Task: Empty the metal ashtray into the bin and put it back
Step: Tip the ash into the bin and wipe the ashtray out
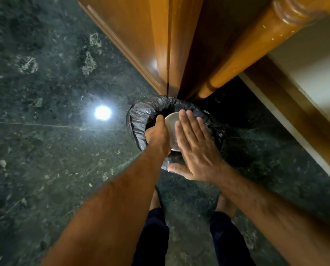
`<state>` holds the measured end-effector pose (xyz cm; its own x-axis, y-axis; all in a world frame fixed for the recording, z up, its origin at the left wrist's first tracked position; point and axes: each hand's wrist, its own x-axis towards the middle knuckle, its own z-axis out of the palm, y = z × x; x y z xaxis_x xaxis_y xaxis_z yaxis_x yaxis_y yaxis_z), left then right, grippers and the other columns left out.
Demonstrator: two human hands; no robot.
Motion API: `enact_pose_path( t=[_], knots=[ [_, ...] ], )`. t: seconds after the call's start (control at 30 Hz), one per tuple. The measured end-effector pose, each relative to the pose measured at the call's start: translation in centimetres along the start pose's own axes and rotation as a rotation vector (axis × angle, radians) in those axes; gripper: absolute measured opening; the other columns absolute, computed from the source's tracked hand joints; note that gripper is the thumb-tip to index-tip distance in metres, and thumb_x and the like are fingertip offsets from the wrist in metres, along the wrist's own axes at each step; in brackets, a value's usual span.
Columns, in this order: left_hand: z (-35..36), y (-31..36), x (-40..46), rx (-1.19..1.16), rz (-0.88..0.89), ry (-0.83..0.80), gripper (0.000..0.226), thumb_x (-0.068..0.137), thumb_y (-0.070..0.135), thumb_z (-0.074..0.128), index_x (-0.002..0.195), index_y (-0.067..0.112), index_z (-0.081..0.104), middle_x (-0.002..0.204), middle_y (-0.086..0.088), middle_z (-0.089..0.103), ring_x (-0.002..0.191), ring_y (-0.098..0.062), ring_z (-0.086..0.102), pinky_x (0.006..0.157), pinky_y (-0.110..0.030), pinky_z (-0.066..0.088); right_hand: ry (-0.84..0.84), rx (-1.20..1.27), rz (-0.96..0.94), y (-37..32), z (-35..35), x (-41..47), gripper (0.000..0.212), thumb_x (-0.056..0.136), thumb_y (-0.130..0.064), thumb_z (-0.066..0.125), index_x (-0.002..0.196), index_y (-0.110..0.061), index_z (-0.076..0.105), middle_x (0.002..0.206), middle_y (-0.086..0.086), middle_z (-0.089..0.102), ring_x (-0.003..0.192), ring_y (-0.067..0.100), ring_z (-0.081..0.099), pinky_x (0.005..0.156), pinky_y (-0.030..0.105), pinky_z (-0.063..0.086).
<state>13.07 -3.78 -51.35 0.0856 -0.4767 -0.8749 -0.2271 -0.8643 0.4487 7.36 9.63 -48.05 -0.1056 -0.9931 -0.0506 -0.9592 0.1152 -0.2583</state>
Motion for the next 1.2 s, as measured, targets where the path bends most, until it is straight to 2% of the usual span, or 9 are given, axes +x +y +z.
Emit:
enact_pose_path(
  t=[0.1,0.33,0.47,0.6,0.73,0.83,0.97,1.1,1.2],
  knots=[
    [0.3,-0.2,-0.5,0.025,-0.001,-0.009,0.034,0.079,0.048,0.064,0.076,0.014,0.06,0.082,-0.009,0.07,0.072,-0.025,0.069,0.063,-0.034,0.055,-0.25,-0.086,0.016,0.0,0.0,-0.3,0.115,0.088,-0.085,0.019,0.154,0.009,0.008,0.163,0.028,-0.007,0.153,0.04,-0.011,0.125,0.053,0.003],
    [0.4,-0.8,0.0,0.05,-0.025,-0.054,0.044,0.082,0.049,0.061,0.1,0.009,0.064,0.089,-0.011,0.069,0.078,-0.029,0.07,0.068,-0.039,0.06,-0.235,-0.022,0.057,0.2,-0.5,-0.8,0.102,0.096,-0.073,0.027,0.154,0.008,0.007,0.164,0.029,-0.001,0.153,0.04,-0.009,0.124,0.056,0.01],
    [-0.2,-0.6,0.0,0.011,-0.039,-0.055,0.052,0.085,0.051,0.059,0.113,0.007,0.061,0.097,-0.015,0.069,0.081,-0.029,0.069,0.06,-0.035,0.055,0.077,0.102,0.112,-0.8,-1.2,-0.5,0.103,0.095,-0.072,0.035,0.153,0.01,0.013,0.162,0.032,0.006,0.153,0.043,0.0,0.124,0.057,0.009],
    [-0.5,0.0,-0.6,0.064,-0.008,-0.076,0.054,0.083,0.05,0.058,0.114,0.006,0.062,0.095,-0.013,0.069,0.081,-0.028,0.069,0.062,-0.034,0.055,-0.212,0.035,0.168,-1.5,-1.2,-0.4,0.105,0.094,-0.074,0.029,0.154,0.01,0.008,0.163,0.031,-0.005,0.153,0.042,-0.008,0.123,0.057,0.011],
    [-1.0,0.2,-0.4,0.022,-0.033,-0.075,0.047,0.083,0.049,0.059,0.109,0.011,0.061,0.095,-0.012,0.07,0.08,-0.027,0.07,0.059,-0.031,0.053,0.113,0.095,0.1,-2.2,-1.4,0.4,0.101,0.095,-0.071,0.038,0.153,0.009,0.015,0.161,0.032,0.007,0.152,0.043,0.0,0.124,0.058,0.009],
    [-0.8,-0.1,-0.8,0.022,-0.034,-0.073,0.056,0.083,0.049,0.058,0.119,0.007,0.06,0.098,-0.015,0.07,0.083,-0.029,0.069,0.07,-0.039,0.06,-0.191,0.036,0.197,-2.3,-1.3,0.6,0.104,0.094,-0.073,0.031,0.154,0.009,0.01,0.162,0.03,-0.004,0.153,0.042,-0.007,0.124,0.057,0.005],
    [-1.0,0.3,-0.2,-0.033,-0.057,-0.098,0.058,0.084,0.05,0.059,0.121,0.006,0.061,0.104,-0.016,0.072,0.089,-0.032,0.071,0.073,-0.043,0.06,0.035,0.102,0.175,-2.6,-0.8,-0.4,0.104,0.092,-0.069,0.043,0.154,0.007,0.009,0.163,0.03,0.003,0.153,0.043,0.001,0.124,0.059,0.01],
    [-1.6,0.5,0.1,0.076,-0.018,-0.039,0.054,0.083,0.049,0.057,0.116,0.007,0.06,0.09,-0.011,0.067,0.077,-0.028,0.067,0.056,-0.033,0.053,-0.245,0.073,0.207,-2.2,-0.6,-1.9,0.111,0.09,-0.073,0.044,0.155,0.006,0.002,0.164,0.027,-0.011,0.153,0.04,-0.012,0.122,0.058,0.012],
    [-2.0,0.0,0.0,0.083,-0.032,-0.026,0.051,0.081,0.048,0.057,0.112,0.008,0.063,0.087,-0.011,0.067,0.078,-0.029,0.068,0.063,-0.035,0.055,0.047,0.113,0.149,-2.7,-1.4,-0.7,0.107,0.088,-0.058,0.06,0.154,0.007,0.006,0.164,0.027,-0.001,0.153,0.042,-0.002,0.125,0.056,0.006]
  ],
)
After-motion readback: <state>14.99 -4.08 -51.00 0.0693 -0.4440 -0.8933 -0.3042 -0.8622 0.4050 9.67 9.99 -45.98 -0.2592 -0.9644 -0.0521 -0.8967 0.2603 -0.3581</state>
